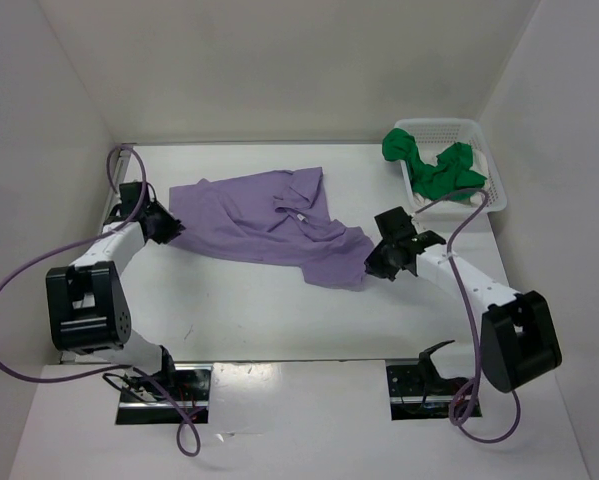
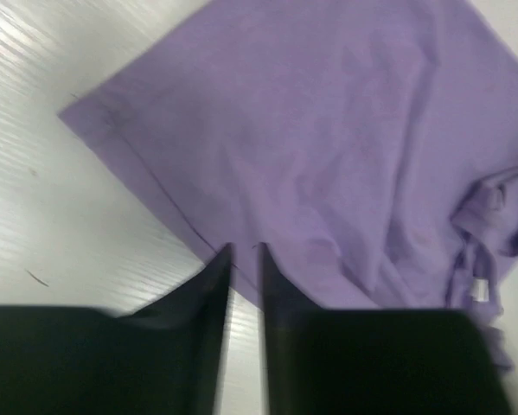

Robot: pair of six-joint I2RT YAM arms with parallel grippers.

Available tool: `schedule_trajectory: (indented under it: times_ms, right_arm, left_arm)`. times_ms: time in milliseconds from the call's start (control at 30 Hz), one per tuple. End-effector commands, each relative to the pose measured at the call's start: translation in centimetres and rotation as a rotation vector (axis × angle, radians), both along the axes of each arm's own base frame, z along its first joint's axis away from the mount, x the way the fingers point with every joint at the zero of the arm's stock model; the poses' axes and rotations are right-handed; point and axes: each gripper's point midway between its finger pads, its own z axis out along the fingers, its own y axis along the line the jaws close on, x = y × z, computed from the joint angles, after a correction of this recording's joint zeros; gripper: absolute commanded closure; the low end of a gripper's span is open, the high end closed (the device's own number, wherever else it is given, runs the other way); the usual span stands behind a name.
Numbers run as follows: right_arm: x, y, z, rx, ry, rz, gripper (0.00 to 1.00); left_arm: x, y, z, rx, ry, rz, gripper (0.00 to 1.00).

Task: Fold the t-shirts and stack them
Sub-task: Flatten out the tshirt

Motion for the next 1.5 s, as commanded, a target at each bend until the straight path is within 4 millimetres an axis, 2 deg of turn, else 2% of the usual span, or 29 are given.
schedule_trajectory:
  times_ms: [0, 67, 100, 133, 233, 433, 500, 600, 633, 700, 767, 800, 833, 867, 900, 933, 967, 1000, 1067, 1100, 1133, 1167, 1233, 1267, 1300, 1333, 1367, 1467]
  right_arm:
    - [0.5, 0.0, 2.1, -0.011, -0.08, 0.034, 1.0]
    - [-0.7, 0.0, 1.4, 0.013, -0.067, 0.049, 1.0]
    - [-0.8, 0.0, 1.5, 0.018, -0.079, 0.049, 1.0]
    - [-0.8, 0.0, 1.8, 0.022, -0.091, 0.049, 1.0]
    - [-1.2, -0.2, 1.9, 0.022, -0.103, 0.057, 1.0]
    - [-1.3, 0.4, 2.3, 0.045, -0.113, 0.09, 1.0]
    - [-1.4, 0.5, 2.3, 0.054, -0.11, 0.095, 1.0]
    - [-1.4, 0.5, 2.3, 0.054, -0.11, 0.095, 1.0]
    - [-1.4, 0.5, 2.3, 0.054, -0.11, 0.095, 1.0]
    - [-1.0, 0.5, 3.0, 0.054, -0.132, 0.09, 1.0]
    - [-0.5, 0.5, 3.7, 0.046, -0.151, 0.093, 1.0]
    - [0.0, 0.4, 4.8, 0.035, -0.175, 0.098, 1.0]
    - [0.3, 0.6, 5.9, 0.043, -0.196, 0.098, 1.0]
    - [0.4, 0.3, 6.6, 0.022, -0.199, 0.103, 1.0]
    - [1.5, 0.4, 9.5, 0.022, -0.269, 0.113, 1.0]
    - [2.0, 0.1, 10.9, 0.0, -0.3, 0.108, 1.0]
    - [1.9, -0.2, 12.4, -0.012, -0.317, 0.113, 1.0]
    - [2.9, -0.1, 16.1, -0.013, -0.395, 0.128, 1.0]
    - [3.5, -0.6, 19.7, -0.04, -0.459, 0.128, 1.0]
    - [3.7, -0.8, 23.5, -0.037, -0.53, 0.125, 1.0]
    - [3.6, -1.1, 25.4, -0.057, -0.568, 0.136, 1.0]
    - [3.9, -1.6, 29.4, -0.06, -0.654, 0.114, 1.0]
    - [3.6, -2.2, 32.9, -0.085, -0.712, 0.117, 1.0]
    - [3.6, -2.7, 34.9, -0.096, -0.755, 0.105, 1.0]
    - [3.3, -2.8, 39.2, -0.076, -0.848, 0.095, 1.0]
    - [3.0, -3.3, 41.2, -0.091, -0.892, 0.092, 1.0]
    - [2.5, -3.7, 44.9, -0.08, -0.976, 0.074, 1.0]
    - [1.5, -4.2, 50.1, -0.068, -1.098, 0.063, 1.0]
  left_arm:
    - [0.5, 2.8, -2.1, 0.026, 0.05, 0.089, 0.63]
    - [0.9, 3.2, -2.5, 0.003, 0.047, 0.126, 0.5]
    - [0.8, 3.5, -3.4, 0.012, 0.072, 0.137, 0.47]
    - [1.1, 3.8, -3.4, 0.015, 0.072, 0.155, 0.4]
    - [1.8, 5.4, -4.1, 0.03, 0.085, 0.204, 0.38]
    - [2.5, 5.9, -6.3, -0.003, 0.127, 0.245, 0.45]
    - [3.1, 6.0, -6.3, -0.007, 0.11, 0.254, 0.48]
    - [3.2, 5.8, -6.9, -0.021, 0.117, 0.256, 0.69]
    - [3.2, 5.8, -6.9, -0.021, 0.117, 0.256, 0.82]
    - [2.9, 5.5, -7.3, -0.031, 0.128, 0.249, 0.89]
    - [2.8, 5.6, -6.1, -0.021, 0.1, 0.24, 0.98]
    - [3.0, 5.3, -5.2, -0.026, 0.079, 0.22, 1.0]
    - [3.1, 5.1, -3.2, -0.028, 0.037, 0.212, 1.0]
    - [3.0, 4.7, -2.1, -0.016, 0.018, 0.191, 1.0]
    - [3.0, 3.9, -0.8, -0.021, -0.008, 0.169, 1.0]
    - [3.3, 3.2, 2.5, 0.006, -0.082, 0.131, 1.0]
    - [3.2, 1.1, 4.0, 0.006, -0.095, 0.083, 1.0]
    - [3.7, 0.0, 8.0, 0.02, -0.184, 0.029, 1.0]
    - [3.5, -2.2, 11.8, 0.028, -0.235, -0.042, 1.0]
    - [3.4, -3.5, 13.9, 0.035, -0.271, -0.08, 1.0]
    - [3.4, -3.9, 18.5, 0.035, -0.367, -0.107, 1.0]
    - [2.8, -4.5, 20.3, 0.031, -0.393, -0.124, 1.0]
    - [1.8, -4.4, 25.0, 0.037, -0.495, -0.126, 1.0]
    - [1.2, -4.5, 29.0, 0.033, -0.573, -0.141, 1.0]
    - [0.4, -3.4, 31.5, 0.046, -0.626, -0.119, 1.0]
    - [0.0, -2.8, 33.2, 0.045, -0.652, -0.102, 1.0]
    - [-1.2, -2.4, 37.6, 0.054, -0.746, -0.09, 1.0]
    - [-3.1, -1.6, 42.5, 0.082, -0.841, -0.054, 1.0]
